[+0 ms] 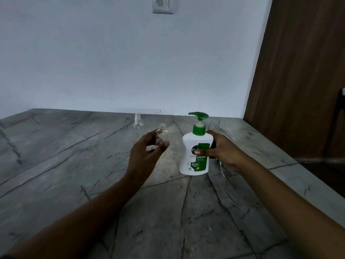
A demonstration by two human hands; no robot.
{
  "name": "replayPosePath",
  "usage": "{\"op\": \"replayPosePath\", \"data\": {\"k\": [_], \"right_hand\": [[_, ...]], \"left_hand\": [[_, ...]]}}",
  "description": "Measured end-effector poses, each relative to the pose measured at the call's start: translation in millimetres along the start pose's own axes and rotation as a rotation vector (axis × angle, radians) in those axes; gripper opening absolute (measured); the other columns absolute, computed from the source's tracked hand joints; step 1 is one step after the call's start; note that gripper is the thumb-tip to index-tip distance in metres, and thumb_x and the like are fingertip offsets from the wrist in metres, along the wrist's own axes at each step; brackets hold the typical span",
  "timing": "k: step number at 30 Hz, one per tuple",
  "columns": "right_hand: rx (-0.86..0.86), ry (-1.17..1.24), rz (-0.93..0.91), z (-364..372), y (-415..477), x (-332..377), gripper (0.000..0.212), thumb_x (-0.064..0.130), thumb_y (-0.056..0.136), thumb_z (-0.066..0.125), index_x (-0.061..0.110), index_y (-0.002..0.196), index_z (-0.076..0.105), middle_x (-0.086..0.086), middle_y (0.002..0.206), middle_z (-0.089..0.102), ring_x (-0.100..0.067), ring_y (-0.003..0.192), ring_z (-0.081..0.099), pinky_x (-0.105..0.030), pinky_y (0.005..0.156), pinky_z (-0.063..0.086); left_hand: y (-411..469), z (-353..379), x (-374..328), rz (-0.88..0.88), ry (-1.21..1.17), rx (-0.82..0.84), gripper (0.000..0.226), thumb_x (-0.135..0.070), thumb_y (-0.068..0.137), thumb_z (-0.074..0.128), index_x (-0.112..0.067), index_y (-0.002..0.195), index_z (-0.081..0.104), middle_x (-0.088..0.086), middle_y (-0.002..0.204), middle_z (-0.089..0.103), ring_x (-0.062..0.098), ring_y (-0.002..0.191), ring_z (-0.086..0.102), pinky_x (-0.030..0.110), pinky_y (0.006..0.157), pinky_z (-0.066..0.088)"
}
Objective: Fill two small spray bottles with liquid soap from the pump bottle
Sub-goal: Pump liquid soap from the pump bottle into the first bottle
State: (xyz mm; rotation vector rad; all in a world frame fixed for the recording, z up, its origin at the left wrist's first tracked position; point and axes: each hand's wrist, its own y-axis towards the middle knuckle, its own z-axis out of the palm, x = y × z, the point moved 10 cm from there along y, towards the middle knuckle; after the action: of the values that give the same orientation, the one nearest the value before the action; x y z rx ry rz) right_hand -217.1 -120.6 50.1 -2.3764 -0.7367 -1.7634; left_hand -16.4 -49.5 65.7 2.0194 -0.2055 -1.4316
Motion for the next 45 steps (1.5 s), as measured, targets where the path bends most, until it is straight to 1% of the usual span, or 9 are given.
{"op": "replayPosePath", "data": {"k": [4, 7, 10, 14, 19, 24, 36, 39, 45], "right_hand": [[0.041, -0.014, -0.017, 2, -10, 3, 0.063, 0.031, 0.059, 0.084, 0.011, 0.112, 0.057, -0.007, 0.105, 0.070, -0.024, 0.099, 0.067, -0.047, 0.092, 0.051], [0.048, 0.022, -0.048, 2, -16, 9, 0.063, 0.032, 0.062, 0.080, 0.021, 0.118, 0.054, -0.001, 0.112, 0.067, -0.018, 0.108, 0.063, -0.033, 0.093, 0.051], [-0.177, 0.051, -0.188, -22, -23, 38, 0.066, 0.041, 0.064, 0.072, 0.024, 0.125, 0.052, 0.005, 0.125, 0.058, -0.007, 0.116, 0.053, -0.022, 0.092, 0.047], [-0.320, 0.018, -0.385, -35, -29, 81, 0.044, 0.035, 0.073, 0.065, 0.017, 0.113, 0.061, 0.002, 0.110, 0.065, -0.002, 0.103, 0.060, -0.013, 0.082, 0.047], [-0.310, -0.032, -0.395, -29, -18, 85, 0.032, 0.038, 0.073, 0.066, 0.025, 0.102, 0.066, 0.007, 0.102, 0.068, -0.008, 0.090, 0.066, -0.024, 0.081, 0.053], [-0.346, 0.043, -0.401, -30, -17, 78, 0.021, 0.022, 0.077, 0.072, 0.028, 0.096, 0.068, 0.008, 0.096, 0.070, -0.012, 0.085, 0.066, -0.034, 0.080, 0.057], [-0.287, 0.059, -0.392, -28, -17, 80, 0.020, 0.019, 0.079, 0.068, 0.026, 0.098, 0.068, 0.008, 0.098, 0.070, -0.013, 0.101, 0.063, -0.049, 0.091, 0.052], [-0.276, 0.033, -0.396, -28, -18, 82, 0.026, 0.030, 0.074, 0.068, 0.025, 0.100, 0.067, 0.007, 0.101, 0.069, -0.013, 0.103, 0.062, -0.045, 0.092, 0.052], [-0.347, -0.116, -0.481, -28, -32, 96, 0.027, 0.034, 0.080, 0.066, 0.029, 0.107, 0.062, 0.009, 0.114, 0.063, -0.002, 0.109, 0.058, -0.019, 0.086, 0.051]], "left_hand": [[-5, 3, -17, 0.036, -0.060, 0.005, 0.039, -0.032, 0.078, 0.067, -0.024, 0.115, 0.059, -0.001, 0.092, 0.064, 0.006, 0.093, 0.061, 0.017, 0.071, 0.052], [-8, 6, -27, 0.068, -0.063, 0.004, 0.042, -0.031, 0.078, 0.068, -0.021, 0.118, 0.059, 0.002, 0.095, 0.063, 0.009, 0.094, 0.061, 0.023, 0.071, 0.055], [-8, 8, -32, 0.074, -0.052, 0.013, 0.045, -0.029, 0.078, 0.068, -0.024, 0.121, 0.057, 0.002, 0.097, 0.061, 0.009, 0.094, 0.060, 0.022, 0.071, 0.054], [-6, 12, -30, 0.032, -0.048, 0.032, 0.046, -0.035, 0.076, 0.066, -0.030, 0.120, 0.054, 0.001, 0.103, 0.060, 0.008, 0.097, 0.058, 0.025, 0.075, 0.054], [-5, 26, -25, -0.005, -0.038, 0.072, 0.045, -0.041, 0.077, 0.063, -0.026, 0.118, 0.056, -0.007, 0.104, 0.063, 0.003, 0.096, 0.059, 0.027, 0.077, 0.053], [-5, 50, -24, -0.026, -0.084, 0.162, 0.034, -0.027, 0.082, 0.064, -0.030, 0.112, 0.048, -0.013, 0.108, 0.063, -0.003, 0.096, 0.060, 0.017, 0.075, 0.052], [-4, 53, -21, -0.056, -0.108, 0.206, 0.039, -0.023, 0.079, 0.066, -0.024, 0.112, 0.045, -0.001, 0.108, 0.066, 0.007, 0.097, 0.064, 0.040, 0.086, 0.053], [-2, 44, -29, -0.030, -0.104, 0.149, 0.040, -0.028, 0.076, 0.067, -0.023, 0.111, 0.049, -0.004, 0.108, 0.066, 0.004, 0.097, 0.063, 0.035, 0.084, 0.054], [15, 25, -49, 0.030, 0.061, 0.066, 0.037, -0.026, 0.076, 0.071, -0.030, 0.110, 0.055, -0.019, 0.100, 0.056, -0.006, 0.093, 0.055, 0.006, 0.067, 0.046]]}}
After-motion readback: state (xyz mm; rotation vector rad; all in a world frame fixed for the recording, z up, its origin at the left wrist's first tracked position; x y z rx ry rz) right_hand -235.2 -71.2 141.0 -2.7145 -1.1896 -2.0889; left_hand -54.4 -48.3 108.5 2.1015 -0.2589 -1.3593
